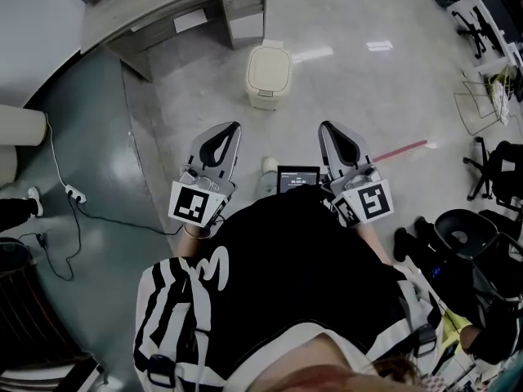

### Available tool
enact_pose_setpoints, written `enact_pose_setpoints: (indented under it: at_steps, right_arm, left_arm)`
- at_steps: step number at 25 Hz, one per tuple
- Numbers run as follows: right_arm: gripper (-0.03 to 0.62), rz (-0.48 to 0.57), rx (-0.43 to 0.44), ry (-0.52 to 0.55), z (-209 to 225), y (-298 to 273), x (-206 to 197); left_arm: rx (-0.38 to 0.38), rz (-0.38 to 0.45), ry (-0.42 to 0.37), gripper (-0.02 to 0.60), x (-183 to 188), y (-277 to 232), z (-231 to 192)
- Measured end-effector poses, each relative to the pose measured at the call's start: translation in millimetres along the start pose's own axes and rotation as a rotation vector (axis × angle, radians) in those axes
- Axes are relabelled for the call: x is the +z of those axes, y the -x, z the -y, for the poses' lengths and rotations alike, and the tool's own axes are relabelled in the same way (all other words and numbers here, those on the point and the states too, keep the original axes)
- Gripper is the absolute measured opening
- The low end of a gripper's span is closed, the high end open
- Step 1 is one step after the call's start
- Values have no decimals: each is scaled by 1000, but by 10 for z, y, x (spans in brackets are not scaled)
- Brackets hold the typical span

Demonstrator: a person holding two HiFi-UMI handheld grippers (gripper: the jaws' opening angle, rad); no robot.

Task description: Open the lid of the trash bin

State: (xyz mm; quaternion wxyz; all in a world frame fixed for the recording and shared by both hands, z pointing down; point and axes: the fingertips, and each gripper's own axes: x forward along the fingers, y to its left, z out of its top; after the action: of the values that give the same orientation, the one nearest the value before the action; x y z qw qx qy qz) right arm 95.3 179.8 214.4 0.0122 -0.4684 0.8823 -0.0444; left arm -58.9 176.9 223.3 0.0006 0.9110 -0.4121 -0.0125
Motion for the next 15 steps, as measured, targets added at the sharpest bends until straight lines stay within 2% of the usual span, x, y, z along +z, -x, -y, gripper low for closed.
enact_pose_setpoints:
  at_steps: [12, 15]
  right_arm:
    - [8, -16, 19, 11, 373, -265, 15]
    - [8, -13, 47, 0, 490, -435, 47]
  left_arm:
    - [18, 2, -24, 8, 20, -396, -203]
    - [25, -4, -18, 8, 9, -578, -299]
